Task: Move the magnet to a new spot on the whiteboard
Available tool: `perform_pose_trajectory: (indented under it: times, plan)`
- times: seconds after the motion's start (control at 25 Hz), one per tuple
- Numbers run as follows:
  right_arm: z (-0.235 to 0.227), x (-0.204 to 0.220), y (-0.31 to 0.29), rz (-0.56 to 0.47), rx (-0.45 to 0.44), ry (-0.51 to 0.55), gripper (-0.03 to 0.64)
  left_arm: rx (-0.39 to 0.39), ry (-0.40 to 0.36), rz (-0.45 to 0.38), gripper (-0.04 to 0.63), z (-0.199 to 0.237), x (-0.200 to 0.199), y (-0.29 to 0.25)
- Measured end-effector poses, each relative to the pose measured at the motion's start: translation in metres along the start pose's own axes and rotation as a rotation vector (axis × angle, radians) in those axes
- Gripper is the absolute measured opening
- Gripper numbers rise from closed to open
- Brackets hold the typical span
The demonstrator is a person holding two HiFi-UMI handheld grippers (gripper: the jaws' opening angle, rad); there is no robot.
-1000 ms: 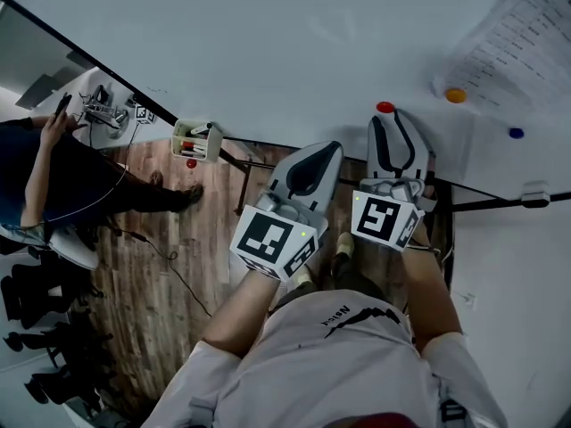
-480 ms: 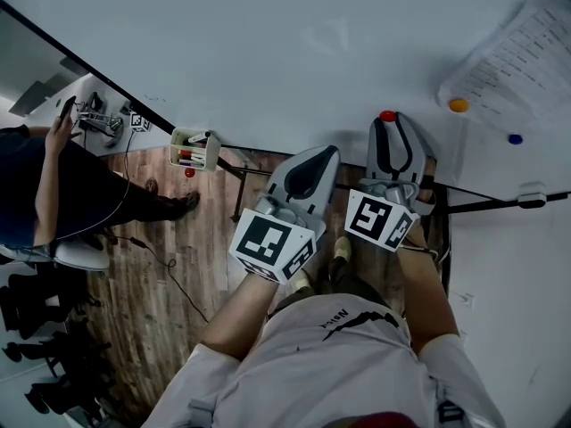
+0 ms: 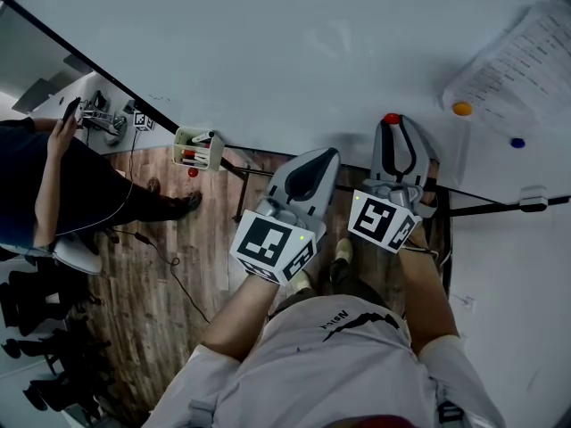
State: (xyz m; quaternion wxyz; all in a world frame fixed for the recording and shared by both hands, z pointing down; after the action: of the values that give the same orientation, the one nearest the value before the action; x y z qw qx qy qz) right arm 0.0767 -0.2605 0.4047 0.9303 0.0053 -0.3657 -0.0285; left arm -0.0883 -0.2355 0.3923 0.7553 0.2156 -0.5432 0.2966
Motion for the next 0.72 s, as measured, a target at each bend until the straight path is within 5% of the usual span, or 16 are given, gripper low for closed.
perform_pose_trajectory:
  times: [0.72]
  plan:
    - [-0.025,-0.013,0.023,-0.036,-0.085,-0.147,0.129,0.002,-0.021,0.002,0.011,-0.016,-0.005,0.003]
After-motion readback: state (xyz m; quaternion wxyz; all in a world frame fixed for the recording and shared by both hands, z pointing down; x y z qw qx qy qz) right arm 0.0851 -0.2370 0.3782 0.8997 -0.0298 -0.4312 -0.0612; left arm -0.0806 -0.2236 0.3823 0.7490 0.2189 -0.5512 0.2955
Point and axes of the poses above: the fingertips, and each gripper's own axes: y backward along the fingers, z to its left, x out of its underside, the point moved 9 cm from there along y, backward along the fingers, and after that the axes turned 4 degrees about y, right-handed, at the moved point
